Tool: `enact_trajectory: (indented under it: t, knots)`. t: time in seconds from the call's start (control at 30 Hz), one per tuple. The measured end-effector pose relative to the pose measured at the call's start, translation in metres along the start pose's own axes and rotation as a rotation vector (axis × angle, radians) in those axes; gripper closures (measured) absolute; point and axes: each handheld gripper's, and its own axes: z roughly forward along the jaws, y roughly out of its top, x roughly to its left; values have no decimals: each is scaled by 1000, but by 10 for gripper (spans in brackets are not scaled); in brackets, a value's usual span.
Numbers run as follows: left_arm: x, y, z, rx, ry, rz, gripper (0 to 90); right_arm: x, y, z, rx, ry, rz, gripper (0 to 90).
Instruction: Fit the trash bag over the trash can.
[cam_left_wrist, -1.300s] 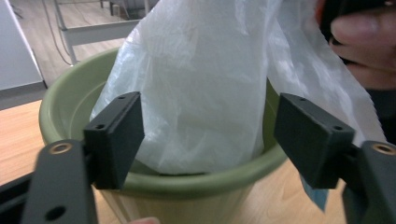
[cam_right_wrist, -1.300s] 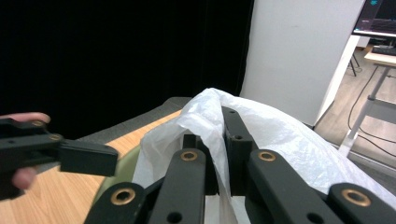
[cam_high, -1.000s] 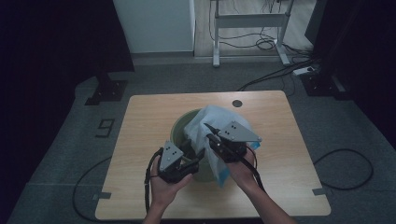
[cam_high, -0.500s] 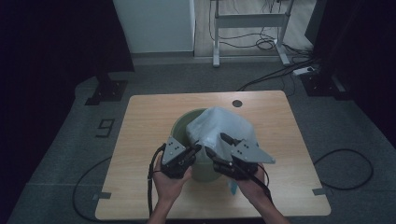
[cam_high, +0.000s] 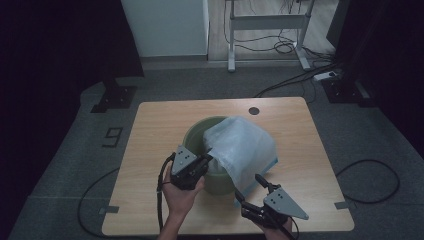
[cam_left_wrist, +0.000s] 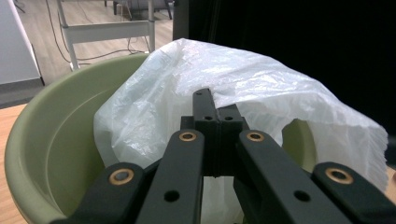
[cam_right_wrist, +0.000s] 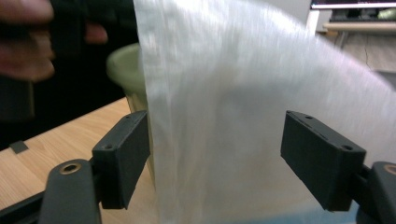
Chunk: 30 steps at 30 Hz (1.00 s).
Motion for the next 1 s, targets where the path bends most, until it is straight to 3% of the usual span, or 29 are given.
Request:
enact_trajectory:
  t: [0.23, 0.3, 0.33, 0.37, 0.4, 0.43, 0.53, 0.6, 0.67, 0.73, 0.8, 0.9, 0.93, 1.0]
  knots:
    - [1, 0, -1, -1, -4, -2, 899, 12, -19, 21, 55, -73, -17, 236]
    - [2, -1, -2, 0, -3, -2, 899, 10, -24, 25, 79, -104, -26, 334]
    - [3, -1, -3, 1, -4, -3, 900, 6, -29, 27, 80, -102, -75, 524]
    - [3, -1, -3, 2, -7, -2, 900, 6, -29, 27, 80, -102, -75, 524]
    - [3, -1, -4, 4, -9, -1, 900, -1, -35, 30, 112, -116, -103, 629]
    - [2, -1, -6, 3, -11, 2, 900, -1, -35, 30, 112, -116, -103, 629]
    - [-1, 0, -8, 4, -23, 18, 900, -16, -38, 29, 123, -153, -79, 753]
    - [-3, 0, -9, 7, -34, 31, 900, -31, -32, 22, 90, -195, -75, 833]
    - [-6, 1, -11, 8, -43, 47, 900, -36, -29, 19, 74, -207, -74, 840]
    - [-8, 2, -12, 11, -49, 62, 899, -48, -15, 12, 19, -243, -69, 853]
    - [-9, 3, -14, 11, -51, 70, 899, -51, -9, 10, 1, -253, -65, 854]
    - [-8, 2, -16, 8, -57, 70, 899, -60, 12, 6, -57, -269, -65, 860]
    - [-7, 2, -17, 8, -57, 68, 899, -63, 28, 4, -96, -271, -66, 861]
    - [-5, 0, -19, 5, -58, 65, 899, -63, 36, 4, -117, -269, -65, 860]
